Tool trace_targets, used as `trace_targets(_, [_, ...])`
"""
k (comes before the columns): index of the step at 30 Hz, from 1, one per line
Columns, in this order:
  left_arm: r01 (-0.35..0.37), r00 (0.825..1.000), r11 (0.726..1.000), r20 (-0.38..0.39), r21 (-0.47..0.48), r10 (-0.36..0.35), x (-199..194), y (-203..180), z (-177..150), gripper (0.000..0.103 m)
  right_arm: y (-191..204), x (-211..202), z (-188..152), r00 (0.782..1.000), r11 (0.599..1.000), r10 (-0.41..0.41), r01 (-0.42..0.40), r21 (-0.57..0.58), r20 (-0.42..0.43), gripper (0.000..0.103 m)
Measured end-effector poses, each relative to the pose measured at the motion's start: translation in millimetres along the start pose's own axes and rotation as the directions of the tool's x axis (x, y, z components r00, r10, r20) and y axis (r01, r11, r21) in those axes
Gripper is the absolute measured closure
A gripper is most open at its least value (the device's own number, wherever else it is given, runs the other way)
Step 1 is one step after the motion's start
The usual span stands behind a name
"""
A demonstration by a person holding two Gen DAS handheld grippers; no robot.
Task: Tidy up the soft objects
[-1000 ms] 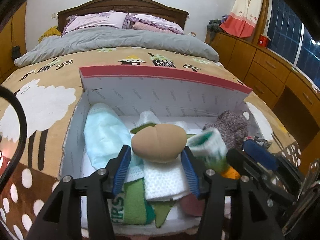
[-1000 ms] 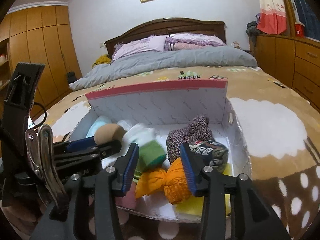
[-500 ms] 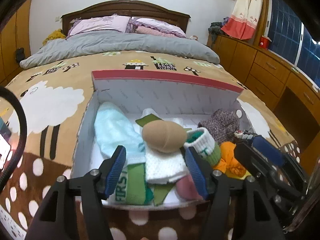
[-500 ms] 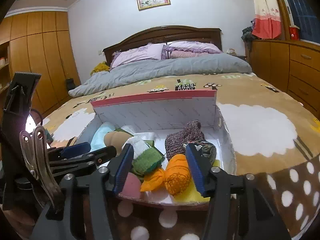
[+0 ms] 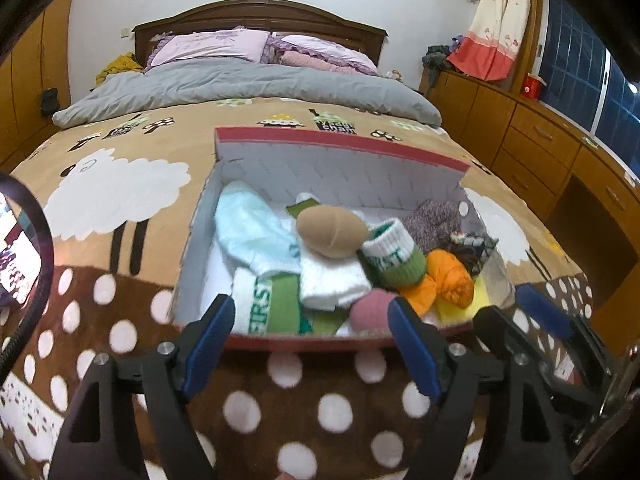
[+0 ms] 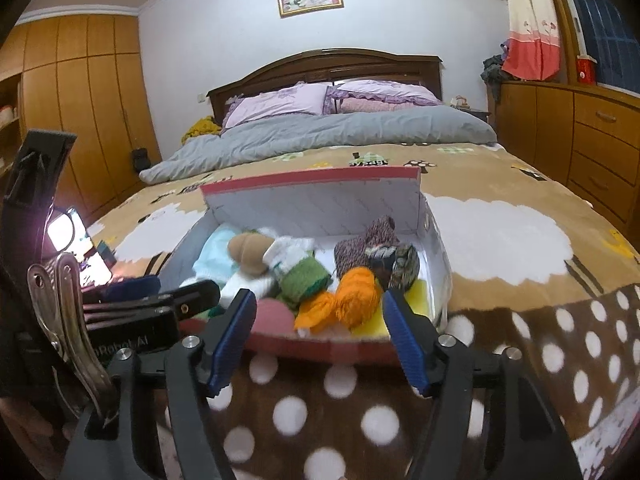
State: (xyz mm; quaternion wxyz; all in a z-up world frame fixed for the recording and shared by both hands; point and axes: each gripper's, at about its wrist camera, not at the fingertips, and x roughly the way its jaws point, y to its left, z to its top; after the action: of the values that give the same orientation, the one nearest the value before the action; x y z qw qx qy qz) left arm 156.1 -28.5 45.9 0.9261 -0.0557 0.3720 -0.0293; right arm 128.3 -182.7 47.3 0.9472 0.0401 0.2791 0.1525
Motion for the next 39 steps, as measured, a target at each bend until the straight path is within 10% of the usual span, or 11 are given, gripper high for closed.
trace_targets(39, [-0.075,0.988,0.997,-0.134,0.022,0.078,36,6,-68,0.02,-8,26,-68,0.968,0.991,-0.082,0.104,0.084,-0.235,0.035])
